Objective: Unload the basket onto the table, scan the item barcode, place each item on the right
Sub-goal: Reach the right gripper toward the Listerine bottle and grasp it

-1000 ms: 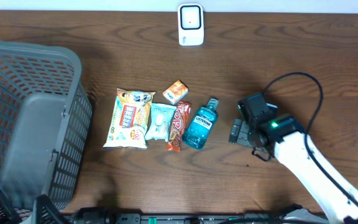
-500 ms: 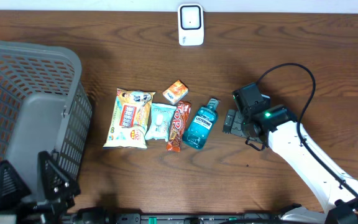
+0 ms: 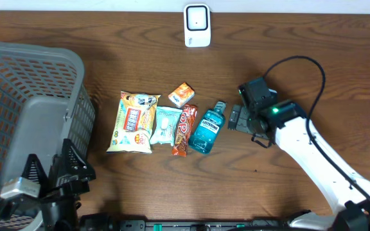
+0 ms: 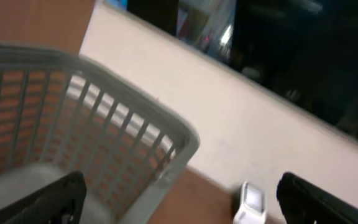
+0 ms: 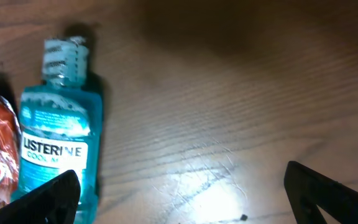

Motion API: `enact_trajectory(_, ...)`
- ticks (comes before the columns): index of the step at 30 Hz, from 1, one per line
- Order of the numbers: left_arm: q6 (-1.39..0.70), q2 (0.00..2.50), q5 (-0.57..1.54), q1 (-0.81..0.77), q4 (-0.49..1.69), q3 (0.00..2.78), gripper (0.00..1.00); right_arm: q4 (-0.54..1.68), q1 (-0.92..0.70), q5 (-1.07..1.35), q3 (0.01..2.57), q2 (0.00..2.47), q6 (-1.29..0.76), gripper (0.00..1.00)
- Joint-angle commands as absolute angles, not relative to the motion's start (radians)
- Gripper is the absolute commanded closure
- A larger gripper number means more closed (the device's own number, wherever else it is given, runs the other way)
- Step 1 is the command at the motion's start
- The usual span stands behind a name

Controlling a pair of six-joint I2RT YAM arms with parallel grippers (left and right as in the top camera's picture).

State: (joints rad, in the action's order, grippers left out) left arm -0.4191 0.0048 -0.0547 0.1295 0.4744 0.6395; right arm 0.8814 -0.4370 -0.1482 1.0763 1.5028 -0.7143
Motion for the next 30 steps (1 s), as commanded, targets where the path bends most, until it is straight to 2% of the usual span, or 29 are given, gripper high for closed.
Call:
enact_trajectory(1,-0.424,0.004,-0.060,0.133,0.529,0.633,0.02,0.886,-0.495,-0.150,1.141,1.612,-0.702,0.04)
enact_trajectory(7,-0.418,0.004,0.009,0.133,0.533,0.605,0.02,0.941,-0.599,-0.147,1.344,1.845,-0.782,0.05)
enact_trajectory(11,-0.087,0.004,0.297,0.133,0.400,0.609,0.02,0.948,-0.619,-0.136,1.415,1.923,-0.801,0.07)
enact_trajectory(15,-0.044,0.004,0.488,0.133,0.275,0.618,0.02,0.942,-0.621,-0.136,1.423,1.922,-0.817,0.06)
enact_trajectory(22,-0.038,0.035,0.591,0.133,0.450,0.587,0.02,0.946,-0.621,-0.136,1.423,1.923,-0.815,0.04)
enact_trajectory(26,-0.043,0.089,0.498,0.133,0.464,0.544,0.02,0.961,-0.621,-0.137,1.423,1.923,-0.814,0.03)
enact_trajectory(30,-0.189,0.123,0.179,0.134,0.465,0.520,0.02,0.989,-0.621,-0.160,1.423,1.923,-0.796,0.01)
